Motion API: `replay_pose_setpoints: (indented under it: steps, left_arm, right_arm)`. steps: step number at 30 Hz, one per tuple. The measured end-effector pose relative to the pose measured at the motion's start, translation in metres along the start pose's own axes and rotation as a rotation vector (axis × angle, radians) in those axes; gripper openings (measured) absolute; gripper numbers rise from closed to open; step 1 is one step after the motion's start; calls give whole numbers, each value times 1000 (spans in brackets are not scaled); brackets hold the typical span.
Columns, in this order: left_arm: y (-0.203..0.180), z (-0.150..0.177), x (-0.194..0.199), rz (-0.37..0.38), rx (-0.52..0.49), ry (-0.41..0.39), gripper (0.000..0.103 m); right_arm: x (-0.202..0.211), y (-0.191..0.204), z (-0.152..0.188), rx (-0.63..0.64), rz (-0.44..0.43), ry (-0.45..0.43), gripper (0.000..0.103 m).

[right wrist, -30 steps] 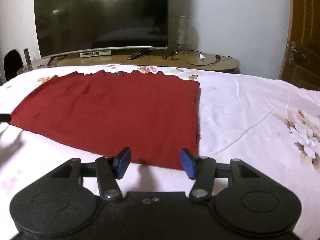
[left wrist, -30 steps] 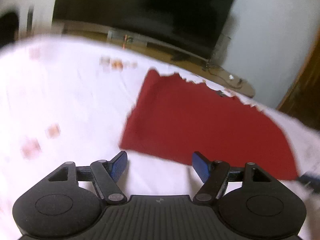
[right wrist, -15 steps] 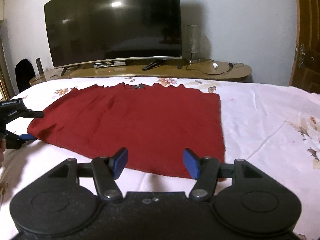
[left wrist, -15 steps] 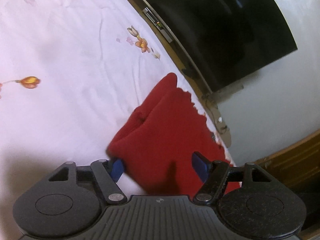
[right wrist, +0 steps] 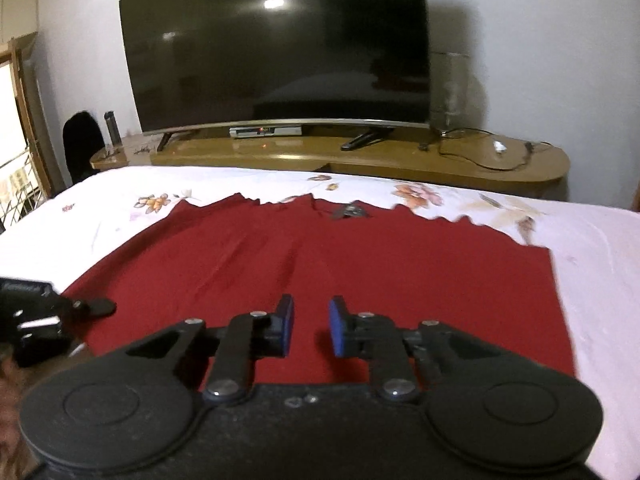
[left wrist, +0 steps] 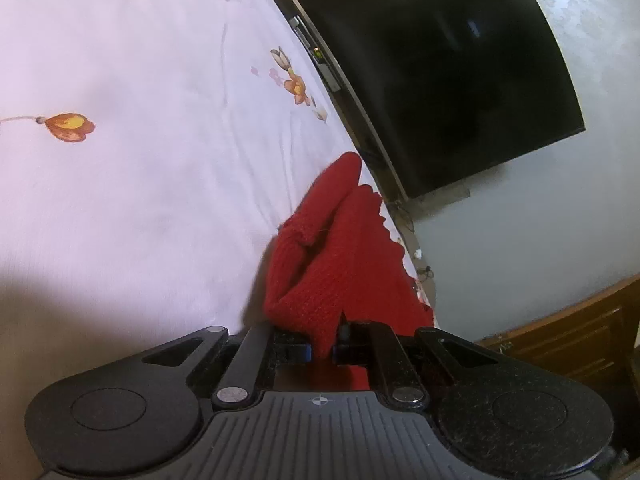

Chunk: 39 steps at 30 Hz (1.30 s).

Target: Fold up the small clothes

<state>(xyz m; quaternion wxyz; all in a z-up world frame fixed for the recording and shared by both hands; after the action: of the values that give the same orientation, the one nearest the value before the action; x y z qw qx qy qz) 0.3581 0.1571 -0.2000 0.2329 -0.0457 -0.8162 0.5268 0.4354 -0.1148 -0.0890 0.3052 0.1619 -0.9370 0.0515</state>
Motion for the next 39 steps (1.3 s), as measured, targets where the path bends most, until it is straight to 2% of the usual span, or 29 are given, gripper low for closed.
replay_pose_setpoints:
  steps: [2, 4, 5, 7, 13, 17, 19, 21, 23, 26, 28, 31, 34, 37, 39]
  left_arm:
    - [2, -3, -2, 5, 2, 7, 8]
    - [3, -5, -6, -8, 8, 10, 10]
    - [3, -5, -8, -12, 12, 9, 10]
    - [2, -6, -9, -22, 7, 9, 10]
    - [-3, -4, -4, -6, -27, -2, 9]
    - [-3, -6, -6, -12, -38, 8, 9]
    - [-3, -6, -7, -11, -41, 4, 9]
    - [-4, -6, -6, -5, -43, 4, 9]
    - [-4, -6, -7, -3, -45, 7, 9]
    - [-3, -6, -6, -1, -50, 6, 9]
    - [-7, -7, -6, -7, -63, 4, 9]
    - [-46, -12, 0, 50, -159, -17, 9]
    - [-116, -10, -6, 165, -311, 2, 9]
    - [-184, 12, -24, 294, -452, 90, 9]
    - [-221, 37, -41, 365, -526, 163, 9]
  right_arm:
    - [-19, 5, 0, 6, 0, 28, 15]
    - [-46, 2, 17, 29, 59, 129, 13]
    - [-46, 1, 20, 21, 50, 88, 13]
    - [-44, 2, 24, 37, 54, 67, 13]
    - [-41, 3, 25, 59, 55, 64, 13]
    - [-23, 5, 8, 13, 53, 3, 16]
    - [-37, 5, 22, -3, 53, 89, 16]
    - [-38, 7, 27, 34, 59, 52, 16]
    - [-38, 9, 25, 44, 66, 68, 15]
    - [-30, 7, 10, 10, 67, 31, 15]
    - [-44, 6, 23, -1, 52, 101, 15]
    - [-46, 2, 24, -11, 28, 68, 15]
    - [-47, 0, 25, -29, 27, 65, 15]
    - [-46, -5, 28, -77, 15, 51, 15]
    - [-45, -15, 28, -147, -28, 53, 15]
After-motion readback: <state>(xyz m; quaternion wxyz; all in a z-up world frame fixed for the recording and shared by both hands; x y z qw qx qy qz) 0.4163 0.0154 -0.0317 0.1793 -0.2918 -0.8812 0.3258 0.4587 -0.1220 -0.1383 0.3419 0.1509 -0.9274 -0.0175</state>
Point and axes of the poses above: each gripper's, at about its wrist camera, not at the fingertips, and x roughly against the way its jaws point, y to its left, z to its underside, the point moved 8 cm from there along -x, roughly the way its jaws point, and after that the axes turned 6 degrees about z, right-handed, at the moved point
